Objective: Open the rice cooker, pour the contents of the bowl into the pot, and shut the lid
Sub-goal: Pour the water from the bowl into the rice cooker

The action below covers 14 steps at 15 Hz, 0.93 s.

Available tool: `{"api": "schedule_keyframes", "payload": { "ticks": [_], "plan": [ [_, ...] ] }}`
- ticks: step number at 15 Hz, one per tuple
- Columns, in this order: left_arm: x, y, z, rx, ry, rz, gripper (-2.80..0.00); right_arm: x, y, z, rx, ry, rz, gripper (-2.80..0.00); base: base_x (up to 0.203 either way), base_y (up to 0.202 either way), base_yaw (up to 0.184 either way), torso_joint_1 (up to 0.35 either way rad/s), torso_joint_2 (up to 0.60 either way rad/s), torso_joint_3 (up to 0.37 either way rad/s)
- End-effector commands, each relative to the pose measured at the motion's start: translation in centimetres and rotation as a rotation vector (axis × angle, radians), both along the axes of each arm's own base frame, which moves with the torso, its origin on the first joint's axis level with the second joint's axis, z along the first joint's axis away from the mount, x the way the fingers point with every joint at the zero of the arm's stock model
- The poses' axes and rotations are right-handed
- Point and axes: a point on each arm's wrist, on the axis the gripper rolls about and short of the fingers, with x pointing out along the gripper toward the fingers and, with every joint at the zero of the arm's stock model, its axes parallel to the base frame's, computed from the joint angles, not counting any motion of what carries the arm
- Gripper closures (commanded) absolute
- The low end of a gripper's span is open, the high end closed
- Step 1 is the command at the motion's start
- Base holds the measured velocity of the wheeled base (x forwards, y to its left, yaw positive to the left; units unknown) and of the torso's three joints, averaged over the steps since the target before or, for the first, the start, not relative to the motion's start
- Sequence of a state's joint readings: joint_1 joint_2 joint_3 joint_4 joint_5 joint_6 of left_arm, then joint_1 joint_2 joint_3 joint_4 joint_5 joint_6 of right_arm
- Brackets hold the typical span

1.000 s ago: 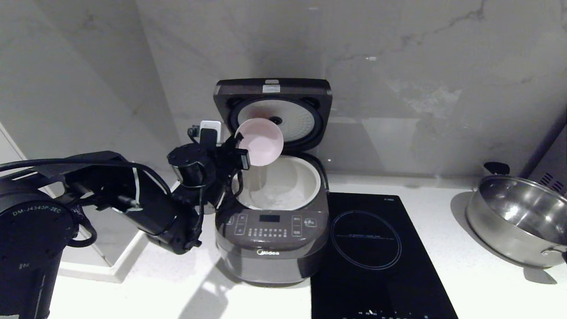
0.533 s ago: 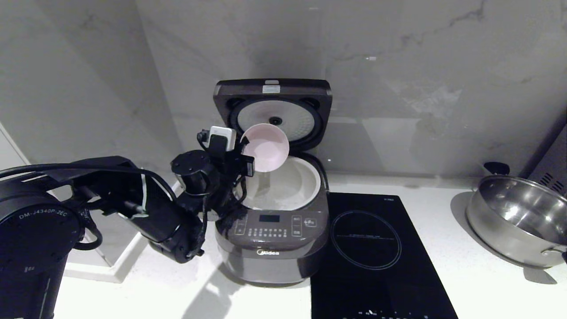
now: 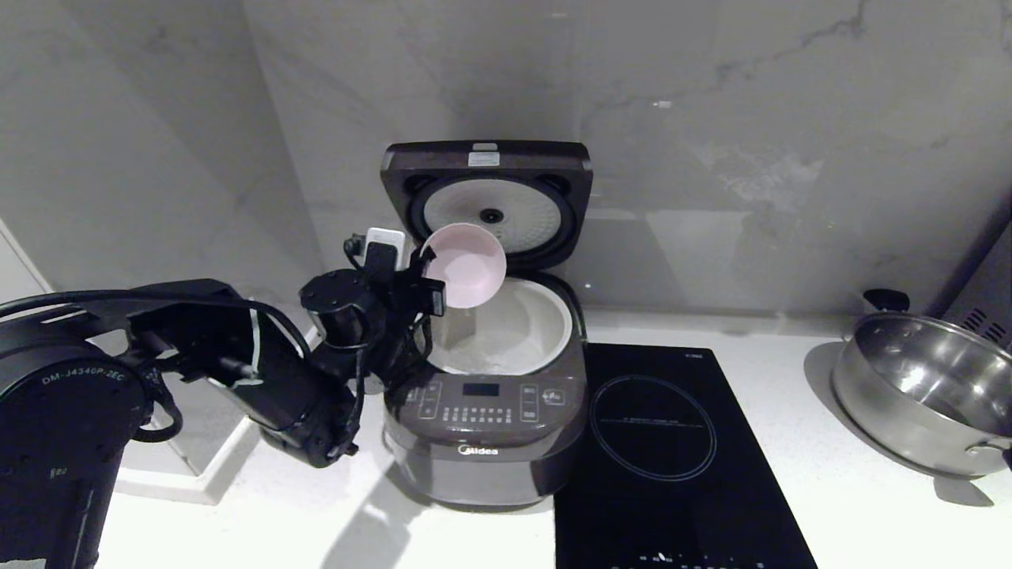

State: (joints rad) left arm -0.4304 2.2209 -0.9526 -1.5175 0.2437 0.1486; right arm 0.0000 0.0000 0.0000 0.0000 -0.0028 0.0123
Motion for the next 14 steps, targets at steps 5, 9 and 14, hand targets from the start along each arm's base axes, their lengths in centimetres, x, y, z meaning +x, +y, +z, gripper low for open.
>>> {"api": "schedule_keyframes", "payload": {
  "ticks": [5, 9, 14],
  "plan": [
    [0.2, 2.3, 1.3, -0.066, 0.199, 0.022, 0.0, 0.0, 0.0, 0.0, 0.0, 0.0, 0.0, 0.0, 0.0, 0.0, 0.0, 0.0, 0.0, 0.0],
    [-0.6, 3.0, 3.0, -0.045, 0.338, 0.038, 0.0, 0.0, 0.0, 0.0, 0.0, 0.0, 0.0, 0.0, 0.0, 0.0, 0.0, 0.0, 0.0, 0.0],
    [-1.3, 5.5, 6.7, -0.108, 0.604, 0.111, 0.0, 0.0, 0.0, 0.0, 0.0, 0.0, 0.0, 0.0, 0.0, 0.0, 0.0, 0.0, 0.0, 0.0]
  ]
}}
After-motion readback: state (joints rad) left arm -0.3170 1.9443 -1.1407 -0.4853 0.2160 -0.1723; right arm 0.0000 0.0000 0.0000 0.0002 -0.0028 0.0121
